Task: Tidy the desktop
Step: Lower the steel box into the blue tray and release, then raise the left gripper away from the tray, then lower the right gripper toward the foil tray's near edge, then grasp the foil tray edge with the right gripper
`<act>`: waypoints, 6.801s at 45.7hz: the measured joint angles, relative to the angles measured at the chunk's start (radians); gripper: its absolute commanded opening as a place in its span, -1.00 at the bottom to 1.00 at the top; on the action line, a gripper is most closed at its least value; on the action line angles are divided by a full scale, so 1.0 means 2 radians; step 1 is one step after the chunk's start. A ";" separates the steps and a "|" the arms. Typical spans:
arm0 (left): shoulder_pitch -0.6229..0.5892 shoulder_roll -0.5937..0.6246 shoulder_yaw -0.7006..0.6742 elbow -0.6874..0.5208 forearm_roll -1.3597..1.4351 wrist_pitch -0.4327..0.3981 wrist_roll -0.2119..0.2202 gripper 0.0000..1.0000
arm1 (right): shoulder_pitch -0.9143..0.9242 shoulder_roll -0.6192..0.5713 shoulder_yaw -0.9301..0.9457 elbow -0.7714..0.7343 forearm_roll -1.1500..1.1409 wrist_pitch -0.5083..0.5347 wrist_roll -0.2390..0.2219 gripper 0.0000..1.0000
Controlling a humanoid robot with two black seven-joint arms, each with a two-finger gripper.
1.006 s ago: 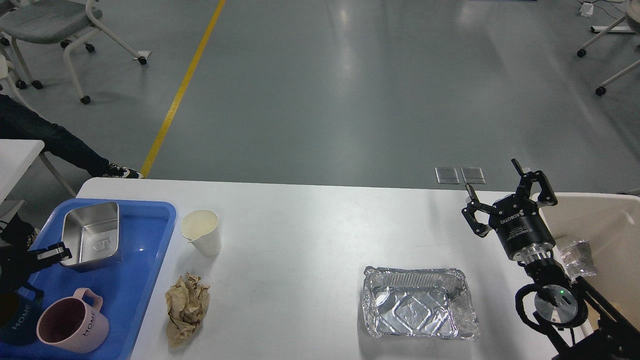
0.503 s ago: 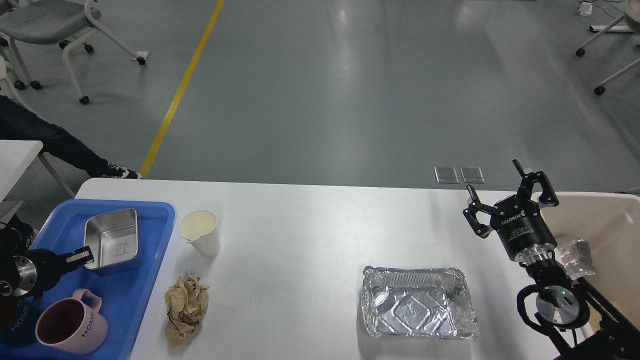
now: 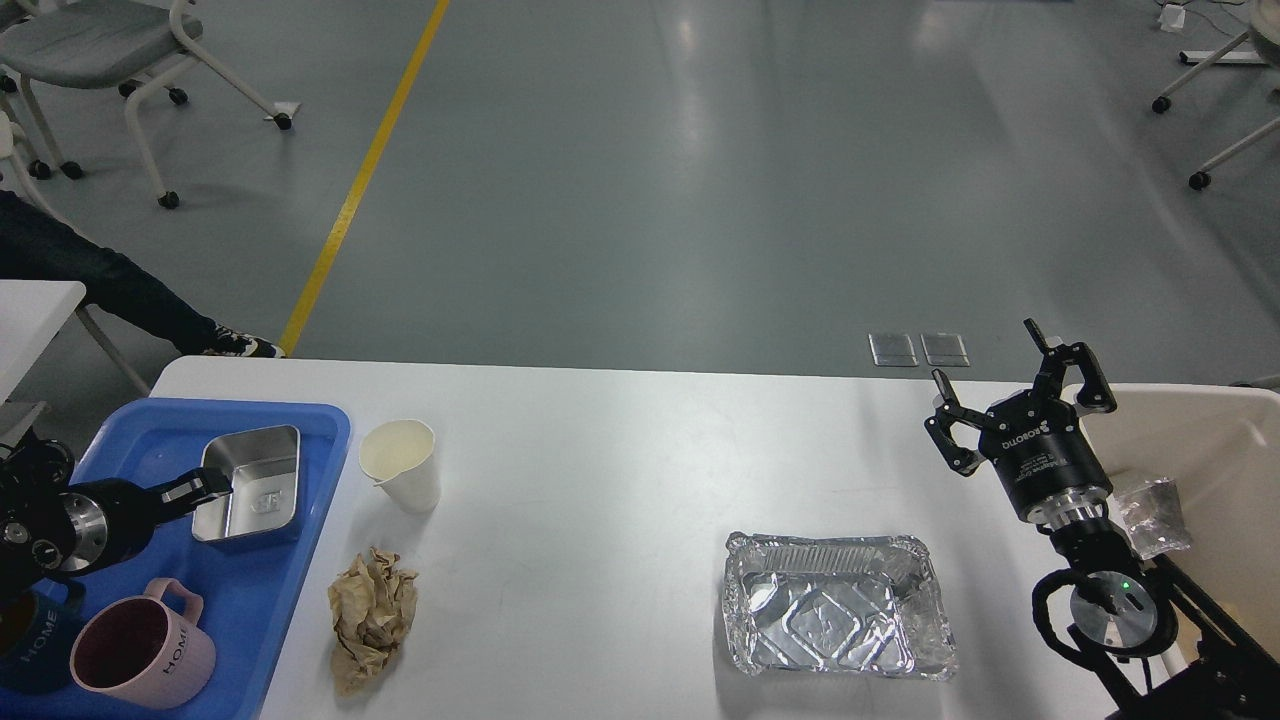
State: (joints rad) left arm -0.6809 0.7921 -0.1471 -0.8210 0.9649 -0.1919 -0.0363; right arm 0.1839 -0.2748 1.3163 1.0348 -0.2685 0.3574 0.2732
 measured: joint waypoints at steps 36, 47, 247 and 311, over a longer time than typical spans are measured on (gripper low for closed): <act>0.005 -0.074 -0.387 -0.004 -0.251 0.022 -0.003 0.92 | 0.002 0.007 -0.003 0.000 0.000 -0.001 0.000 1.00; 0.037 -0.127 -0.480 -0.009 -0.347 0.027 -0.007 0.92 | 0.007 0.005 -0.011 0.000 -0.001 -0.003 0.000 1.00; 0.244 -0.149 -0.558 -0.194 -0.367 0.048 -0.003 0.92 | 0.016 -0.268 -0.337 0.133 -0.746 -0.099 -0.021 1.00; 0.254 -0.145 -0.542 -0.193 -0.367 0.049 -0.010 0.92 | 0.051 -0.182 -0.390 0.057 -0.753 -0.100 -0.016 -0.06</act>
State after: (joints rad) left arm -0.1737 0.5029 -1.2321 -1.2072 0.2316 -0.0948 -0.0562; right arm 0.2868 -0.6397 0.5368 1.1496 -1.7747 0.1579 0.2406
